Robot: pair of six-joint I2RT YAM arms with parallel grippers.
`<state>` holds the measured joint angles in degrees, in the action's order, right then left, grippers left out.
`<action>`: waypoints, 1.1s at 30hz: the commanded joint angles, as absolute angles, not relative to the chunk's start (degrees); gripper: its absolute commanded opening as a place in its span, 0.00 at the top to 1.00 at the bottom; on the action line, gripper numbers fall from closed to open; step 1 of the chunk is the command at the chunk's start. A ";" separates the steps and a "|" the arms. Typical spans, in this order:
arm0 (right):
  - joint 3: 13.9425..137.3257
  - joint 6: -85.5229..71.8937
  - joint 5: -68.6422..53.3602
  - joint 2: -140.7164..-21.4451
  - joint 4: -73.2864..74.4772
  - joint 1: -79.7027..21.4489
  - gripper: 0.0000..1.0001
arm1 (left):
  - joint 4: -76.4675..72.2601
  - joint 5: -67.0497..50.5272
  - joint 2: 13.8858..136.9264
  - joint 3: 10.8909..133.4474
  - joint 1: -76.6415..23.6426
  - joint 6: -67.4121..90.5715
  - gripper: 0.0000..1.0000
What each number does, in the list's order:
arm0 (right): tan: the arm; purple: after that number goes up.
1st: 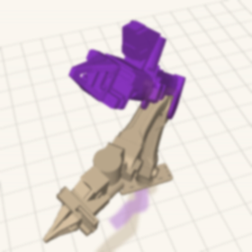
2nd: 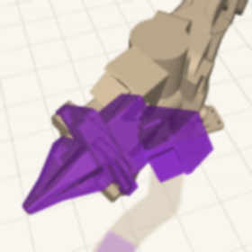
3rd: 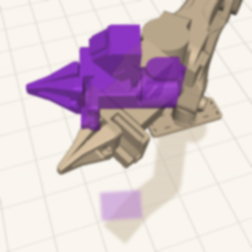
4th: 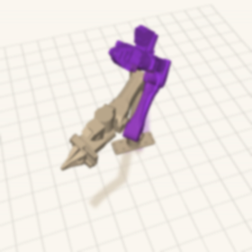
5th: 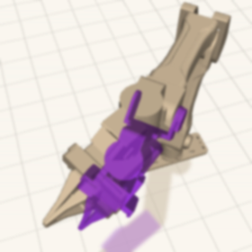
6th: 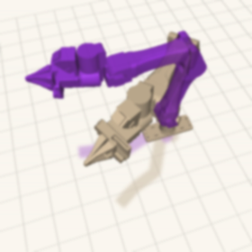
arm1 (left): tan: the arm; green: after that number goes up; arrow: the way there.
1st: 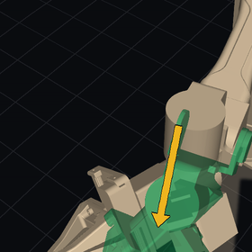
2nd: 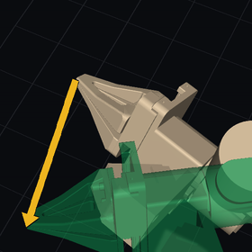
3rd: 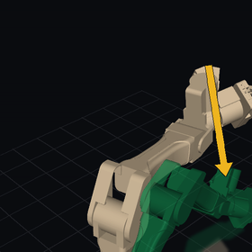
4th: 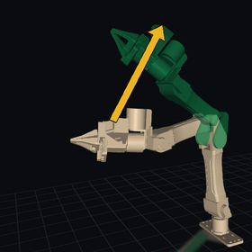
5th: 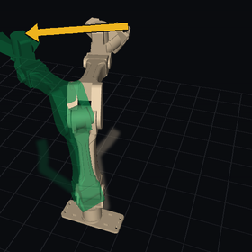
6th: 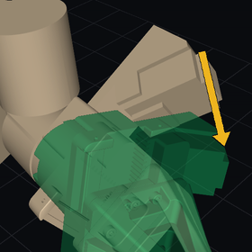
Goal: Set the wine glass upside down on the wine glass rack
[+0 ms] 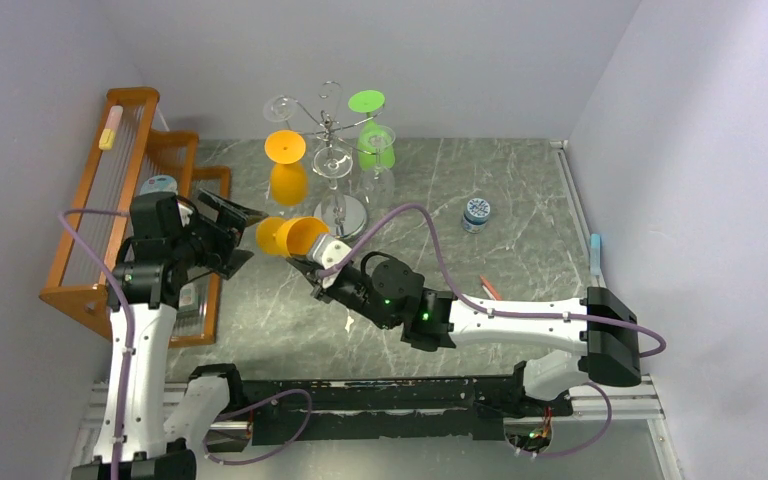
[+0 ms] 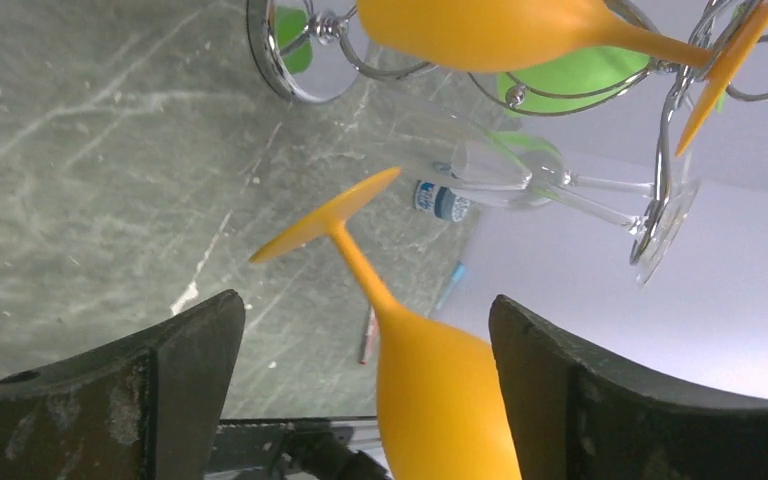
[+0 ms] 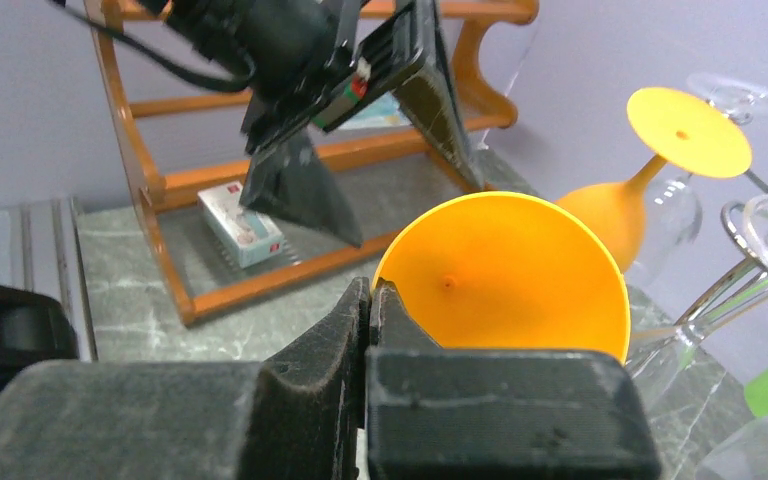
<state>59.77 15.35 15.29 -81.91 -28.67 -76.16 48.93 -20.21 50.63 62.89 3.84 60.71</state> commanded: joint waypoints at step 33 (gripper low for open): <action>58.81 14.36 6.05 -85.56 -49.57 -76.33 1.00 | 42.91 -23.61 39.80 54.45 4.31 92.53 0.63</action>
<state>58.78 15.68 8.32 -85.25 -45.12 -76.18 42.22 -24.45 40.51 55.37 3.99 91.57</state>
